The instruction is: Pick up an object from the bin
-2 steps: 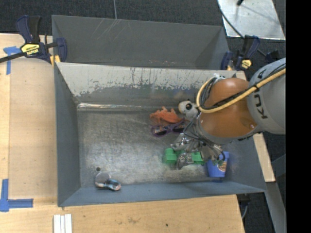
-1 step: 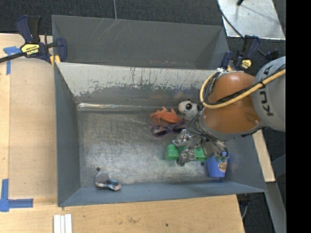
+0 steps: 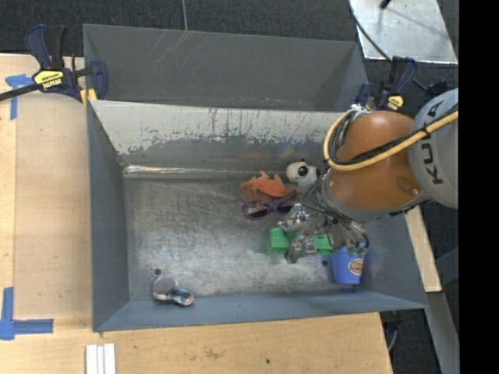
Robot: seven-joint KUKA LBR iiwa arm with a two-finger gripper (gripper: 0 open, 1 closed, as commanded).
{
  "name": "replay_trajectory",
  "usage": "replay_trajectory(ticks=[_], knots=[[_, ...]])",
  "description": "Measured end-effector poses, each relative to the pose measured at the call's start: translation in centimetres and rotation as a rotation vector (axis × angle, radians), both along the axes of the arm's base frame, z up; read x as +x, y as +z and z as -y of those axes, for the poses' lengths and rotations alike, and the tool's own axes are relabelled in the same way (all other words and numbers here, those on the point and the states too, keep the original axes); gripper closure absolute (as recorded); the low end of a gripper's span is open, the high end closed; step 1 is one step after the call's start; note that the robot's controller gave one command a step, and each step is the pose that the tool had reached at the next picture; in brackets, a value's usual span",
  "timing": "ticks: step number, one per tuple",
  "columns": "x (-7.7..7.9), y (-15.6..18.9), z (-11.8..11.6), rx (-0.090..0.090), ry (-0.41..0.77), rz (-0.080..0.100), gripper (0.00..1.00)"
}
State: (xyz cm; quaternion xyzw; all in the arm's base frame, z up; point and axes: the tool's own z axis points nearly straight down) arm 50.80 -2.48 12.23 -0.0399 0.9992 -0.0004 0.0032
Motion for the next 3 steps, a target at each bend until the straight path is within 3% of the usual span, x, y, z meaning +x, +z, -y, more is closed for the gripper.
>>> replay_trajectory(ticks=[2, 3], knots=[[-0.2, 2.1, 0.0, 0.0, -0.001, -0.009, 1.0], [-0.1, 3.5, 0.0, 0.0, -0.002, -0.004, 1.0]])
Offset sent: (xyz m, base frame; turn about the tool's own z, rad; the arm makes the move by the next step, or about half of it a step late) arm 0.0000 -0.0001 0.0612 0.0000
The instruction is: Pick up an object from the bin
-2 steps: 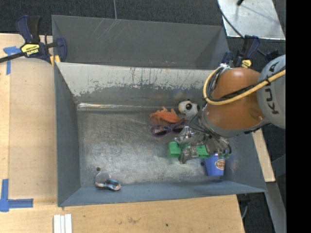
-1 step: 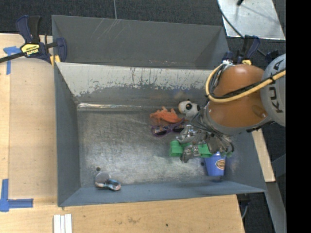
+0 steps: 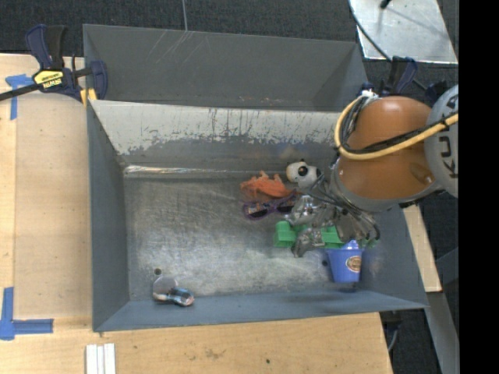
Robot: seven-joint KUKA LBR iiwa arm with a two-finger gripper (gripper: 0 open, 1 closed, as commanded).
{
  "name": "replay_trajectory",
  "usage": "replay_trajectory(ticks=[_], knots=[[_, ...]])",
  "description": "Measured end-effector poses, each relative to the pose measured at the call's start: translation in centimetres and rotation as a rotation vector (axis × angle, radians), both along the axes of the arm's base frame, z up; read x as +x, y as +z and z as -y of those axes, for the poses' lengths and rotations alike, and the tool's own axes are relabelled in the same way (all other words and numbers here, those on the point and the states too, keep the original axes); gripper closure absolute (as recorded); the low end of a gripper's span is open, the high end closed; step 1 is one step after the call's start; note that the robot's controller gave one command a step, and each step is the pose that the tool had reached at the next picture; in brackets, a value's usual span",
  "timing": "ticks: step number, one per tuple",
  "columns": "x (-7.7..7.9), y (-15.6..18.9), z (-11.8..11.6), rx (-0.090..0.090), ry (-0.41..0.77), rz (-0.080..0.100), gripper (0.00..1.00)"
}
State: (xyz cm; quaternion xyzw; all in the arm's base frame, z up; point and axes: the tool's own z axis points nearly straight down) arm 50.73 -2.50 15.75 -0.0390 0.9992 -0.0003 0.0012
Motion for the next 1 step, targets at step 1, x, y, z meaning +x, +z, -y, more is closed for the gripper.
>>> replay_trajectory(ticks=[1], knots=[[0.05, 0.98, 0.01, 0.0, 0.0, 0.002, 1.0]])
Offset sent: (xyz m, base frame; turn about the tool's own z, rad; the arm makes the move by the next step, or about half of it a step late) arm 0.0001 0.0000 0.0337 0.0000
